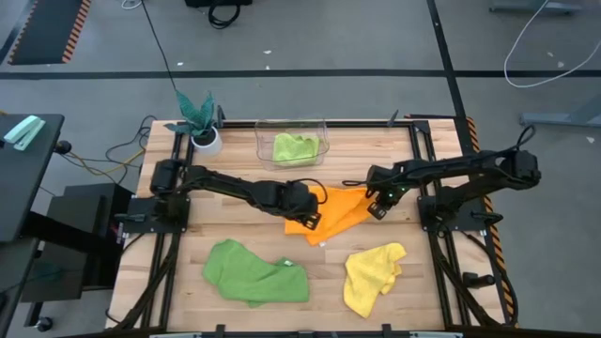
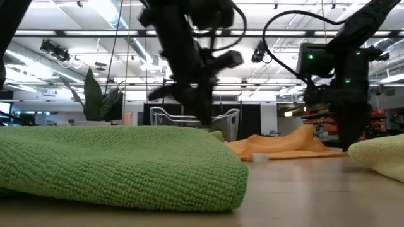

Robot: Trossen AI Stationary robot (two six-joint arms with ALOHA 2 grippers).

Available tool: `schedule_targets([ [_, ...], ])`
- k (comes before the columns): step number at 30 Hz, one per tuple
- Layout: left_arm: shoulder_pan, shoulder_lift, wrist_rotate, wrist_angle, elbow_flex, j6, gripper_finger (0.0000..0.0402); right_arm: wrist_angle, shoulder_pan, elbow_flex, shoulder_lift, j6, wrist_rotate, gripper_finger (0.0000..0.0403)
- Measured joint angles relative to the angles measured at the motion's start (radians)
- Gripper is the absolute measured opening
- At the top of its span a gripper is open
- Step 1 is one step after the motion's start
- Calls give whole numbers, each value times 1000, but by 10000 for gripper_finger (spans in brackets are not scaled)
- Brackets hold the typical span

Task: Fold microfiber towels
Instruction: Fold the orange microfiber cloth

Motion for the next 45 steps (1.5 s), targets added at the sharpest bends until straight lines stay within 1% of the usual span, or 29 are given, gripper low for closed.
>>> schedule_targets([
  [3, -29, -31, -36, -162, -1, -52, 42, -72, 3, -3, -24, 3, 16, 4],
  [6, -60, -29, -28, -269, -2, -97, 38, -76, 7, -3, -38, -3, 19, 6],
  [8, -80, -26, -19, -352, -4, -122, 34, -57, 12, -3, -49, 4, 0, 8],
  [11, -93, -20, 21, -348, -12, -201, 32, -51, 28, -1, -79, 23, -22, 8],
  [13, -92, -21, 51, -348, -12, -214, 33, -48, 39, 0, -106, 29, -24, 8],
  [16, -84, -21, 61, -321, -16, -228, 36, -37, 53, 1, -140, 30, -23, 10],
  [19, -72, -21, 71, -227, -55, -260, 34, -29, 70, 1, -171, 40, -25, 12],
  [22, -65, -21, 110, -157, -98, -277, 28, -27, 96, 1, -200, 40, -25, 13],
  [26, -64, -29, 124, -20, -188, -347, 26, 17, 133, 1, -237, 19, -26, 14],
  [28, -64, -37, 126, 87, -227, -375, 29, 47, 151, 1, -254, 10, -27, 16],
  [31, -65, -58, 129, 188, -288, -420, 38, 75, 172, 2, -278, -5, -29, 21],
  [35, -69, -101, 127, 283, -369, -494, 52, 76, 187, 2, -296, -9, -31, 27],
  [38, -76, -148, 122, 338, -440, -522, 64, 82, 196, 2, -301, -21, -31, 32],
  [41, -93, -181, 114, 410, -499, -524, 75, 76, 198, 2, -299, -54, -31, 35],
  [43, -110, -188, 102, 424, -515, -464, 82, 65, 198, 2, -299, -73, -31, 36],
  [45, -127, -189, 86, 413, -516, -370, 89, 61, 198, 2, -298, -92, -31, 37],
])
